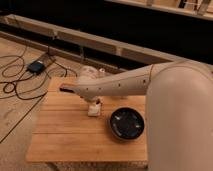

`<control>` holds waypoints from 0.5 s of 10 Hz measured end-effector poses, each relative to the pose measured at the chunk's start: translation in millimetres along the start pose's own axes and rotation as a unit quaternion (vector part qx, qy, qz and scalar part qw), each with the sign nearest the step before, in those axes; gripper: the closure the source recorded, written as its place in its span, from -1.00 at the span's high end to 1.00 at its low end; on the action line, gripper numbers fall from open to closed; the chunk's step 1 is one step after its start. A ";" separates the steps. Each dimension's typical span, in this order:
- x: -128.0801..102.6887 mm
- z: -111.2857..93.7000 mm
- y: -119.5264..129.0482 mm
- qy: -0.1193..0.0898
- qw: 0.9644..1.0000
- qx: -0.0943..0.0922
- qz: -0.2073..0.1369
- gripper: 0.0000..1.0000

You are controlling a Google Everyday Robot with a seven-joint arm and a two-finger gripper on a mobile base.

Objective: Place the pepper on the white sponge

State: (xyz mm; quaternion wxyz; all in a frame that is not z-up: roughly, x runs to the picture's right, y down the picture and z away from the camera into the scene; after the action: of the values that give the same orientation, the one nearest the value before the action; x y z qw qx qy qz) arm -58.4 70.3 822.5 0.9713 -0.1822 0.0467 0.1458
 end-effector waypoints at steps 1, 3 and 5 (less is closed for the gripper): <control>0.7 1.2 -4.2 -0.002 1.000 0.000 -0.002 -1.00; -0.3 6.8 -7.7 -0.004 1.000 -0.001 -0.011 -1.00; 3.1 15.8 -7.6 -0.003 1.000 -0.006 -0.015 -1.00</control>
State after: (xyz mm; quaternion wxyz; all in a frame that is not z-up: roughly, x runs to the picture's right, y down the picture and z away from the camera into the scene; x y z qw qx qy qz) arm -52.6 70.2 839.3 0.9723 -0.1887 0.0405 0.1322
